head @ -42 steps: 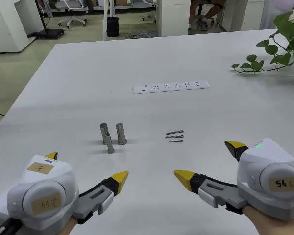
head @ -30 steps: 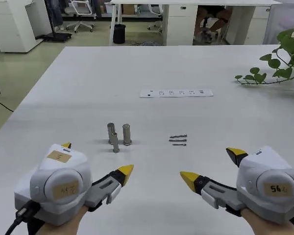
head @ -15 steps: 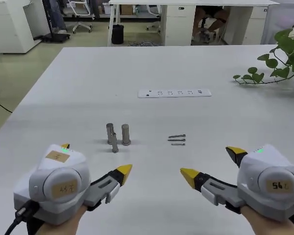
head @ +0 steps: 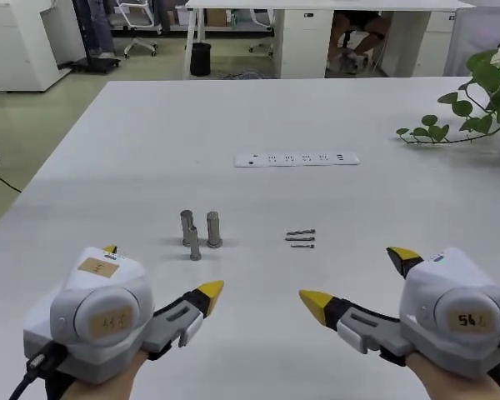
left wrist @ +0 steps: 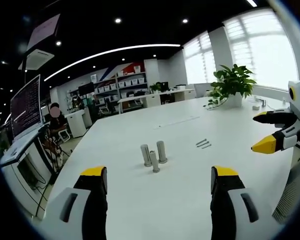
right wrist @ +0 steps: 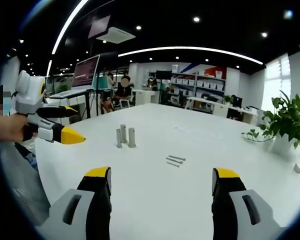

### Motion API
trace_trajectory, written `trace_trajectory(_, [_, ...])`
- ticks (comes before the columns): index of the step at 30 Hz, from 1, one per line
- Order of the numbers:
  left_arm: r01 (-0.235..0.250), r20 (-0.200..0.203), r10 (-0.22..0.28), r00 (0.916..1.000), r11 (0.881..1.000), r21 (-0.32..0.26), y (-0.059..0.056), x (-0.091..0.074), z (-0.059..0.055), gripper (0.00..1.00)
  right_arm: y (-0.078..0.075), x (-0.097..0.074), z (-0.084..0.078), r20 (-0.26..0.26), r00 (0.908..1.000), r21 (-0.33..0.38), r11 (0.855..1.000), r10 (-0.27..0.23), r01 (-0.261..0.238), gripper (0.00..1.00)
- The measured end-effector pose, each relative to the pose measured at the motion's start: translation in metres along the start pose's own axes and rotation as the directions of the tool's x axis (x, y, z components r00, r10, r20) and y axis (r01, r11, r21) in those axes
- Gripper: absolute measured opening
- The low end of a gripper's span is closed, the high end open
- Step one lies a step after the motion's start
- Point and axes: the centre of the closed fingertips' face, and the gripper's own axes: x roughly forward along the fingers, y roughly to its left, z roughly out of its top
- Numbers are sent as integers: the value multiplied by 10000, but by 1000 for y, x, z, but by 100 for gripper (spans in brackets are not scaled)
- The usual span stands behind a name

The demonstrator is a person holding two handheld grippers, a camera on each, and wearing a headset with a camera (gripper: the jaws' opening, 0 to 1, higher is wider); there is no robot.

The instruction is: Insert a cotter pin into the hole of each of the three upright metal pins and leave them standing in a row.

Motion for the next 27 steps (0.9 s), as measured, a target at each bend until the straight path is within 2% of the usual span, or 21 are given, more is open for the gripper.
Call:
trace_trajectory(4, [36, -35, -36, 10000, 10000, 7, -1, 0, 0, 85, 0, 0, 1, 112, 9999, 10, 10000, -14, 13, 84])
trace_trajectory(7, [49, -57, -49, 10000, 10000, 29, -2, 1, -1, 86, 0, 0, 2, 158, 9999, 334, 9994, 29, -34, 85])
trace_trajectory(17, [130, -239, -128, 9996, 9999, 73, -5, 2, -5, 90, -4, 0, 3, 282, 9995, 335, 9994, -118, 109, 90])
trace_trajectory(27, [128, -229, -126, 9997, 9999, 71, -6, 1, -5, 92, -5, 0, 5, 380, 9991, 267, 9995, -175, 165, 95])
